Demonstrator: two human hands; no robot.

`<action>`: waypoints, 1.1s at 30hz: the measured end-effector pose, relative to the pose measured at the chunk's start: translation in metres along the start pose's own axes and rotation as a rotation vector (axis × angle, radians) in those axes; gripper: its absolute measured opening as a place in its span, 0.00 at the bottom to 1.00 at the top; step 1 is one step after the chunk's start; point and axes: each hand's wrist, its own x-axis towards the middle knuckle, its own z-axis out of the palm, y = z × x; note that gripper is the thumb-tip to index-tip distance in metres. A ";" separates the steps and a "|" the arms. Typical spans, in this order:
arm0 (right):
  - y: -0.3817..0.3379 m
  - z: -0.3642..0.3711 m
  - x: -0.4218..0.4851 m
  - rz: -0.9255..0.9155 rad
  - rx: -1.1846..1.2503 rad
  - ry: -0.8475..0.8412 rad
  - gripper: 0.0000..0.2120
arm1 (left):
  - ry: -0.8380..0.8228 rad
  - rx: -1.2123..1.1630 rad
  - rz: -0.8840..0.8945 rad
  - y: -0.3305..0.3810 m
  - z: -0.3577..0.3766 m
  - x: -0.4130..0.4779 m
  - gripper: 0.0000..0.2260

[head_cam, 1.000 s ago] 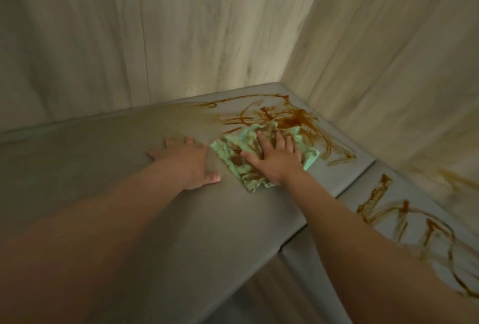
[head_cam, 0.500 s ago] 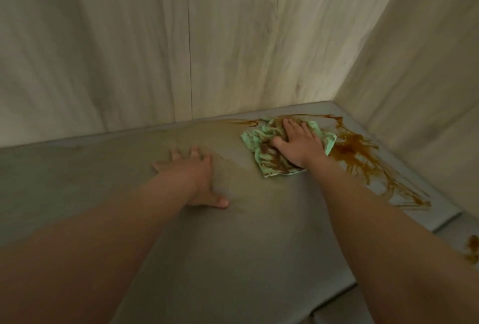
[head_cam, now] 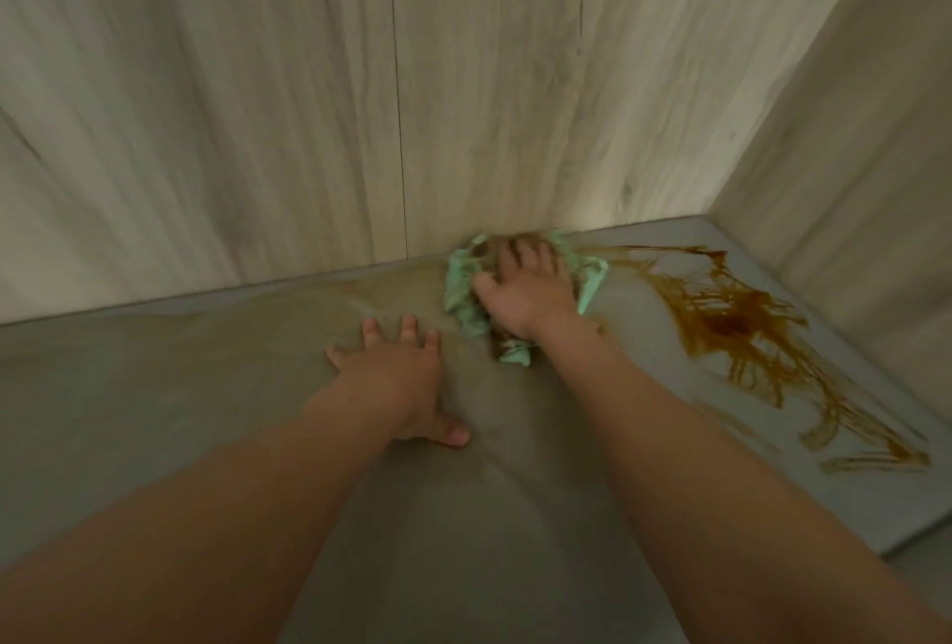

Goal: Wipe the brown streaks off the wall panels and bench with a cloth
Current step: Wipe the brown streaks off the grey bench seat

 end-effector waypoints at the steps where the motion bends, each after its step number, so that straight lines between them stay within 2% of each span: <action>1: -0.007 0.003 -0.006 -0.120 -0.024 -0.018 0.36 | -0.002 -0.003 0.000 0.000 0.000 0.000 0.61; 3: -0.002 0.003 -0.020 -0.306 -0.031 -0.059 0.32 | -0.004 0.006 0.002 -0.001 0.002 0.000 0.60; 5: 0.020 -0.001 -0.030 -0.362 -0.039 -0.057 0.31 | 0.004 0.011 0.004 -0.003 0.004 -0.001 0.60; 9: 0.074 -0.008 -0.048 -0.092 -0.101 -0.014 0.36 | 0.020 -0.008 0.018 -0.005 0.006 -0.002 0.60; 12: 0.074 -0.005 -0.070 -0.033 -0.100 -0.053 0.39 | 0.015 -0.023 0.017 -0.004 0.006 -0.003 0.60; 17: 0.051 0.008 -0.133 -0.165 -0.106 -0.072 0.43 | 0.038 -0.009 0.014 -0.002 0.007 -0.009 0.58; 21: 0.045 0.016 -0.196 -0.315 -0.126 -0.075 0.42 | 0.067 -0.039 -0.007 0.001 0.007 -0.021 0.50; 25: 0.074 0.013 -0.239 -0.420 -0.142 -0.089 0.39 | 0.096 -0.009 -0.059 0.010 0.007 -0.028 0.54; 27: 0.102 0.006 -0.243 -0.279 -0.141 -0.091 0.39 | 0.061 0.035 -0.088 0.029 -0.005 -0.029 0.52; 28: 0.114 0.003 -0.242 -0.169 -0.134 -0.084 0.40 | 0.040 0.047 -0.073 0.040 -0.015 -0.033 0.46; 30: 0.144 -0.004 -0.239 0.070 -0.105 -0.067 0.43 | 0.037 0.077 0.038 0.073 -0.032 -0.038 0.27; 31: 0.158 -0.006 -0.237 0.169 -0.085 -0.057 0.44 | 0.045 0.098 0.105 0.087 -0.037 -0.037 0.25; 32: 0.171 -0.008 -0.236 0.254 -0.069 -0.044 0.45 | 0.053 0.095 0.153 0.098 -0.038 -0.034 0.28; 33: 0.187 -0.010 -0.237 0.335 -0.055 -0.028 0.47 | 0.045 0.084 0.186 0.108 -0.037 -0.029 0.35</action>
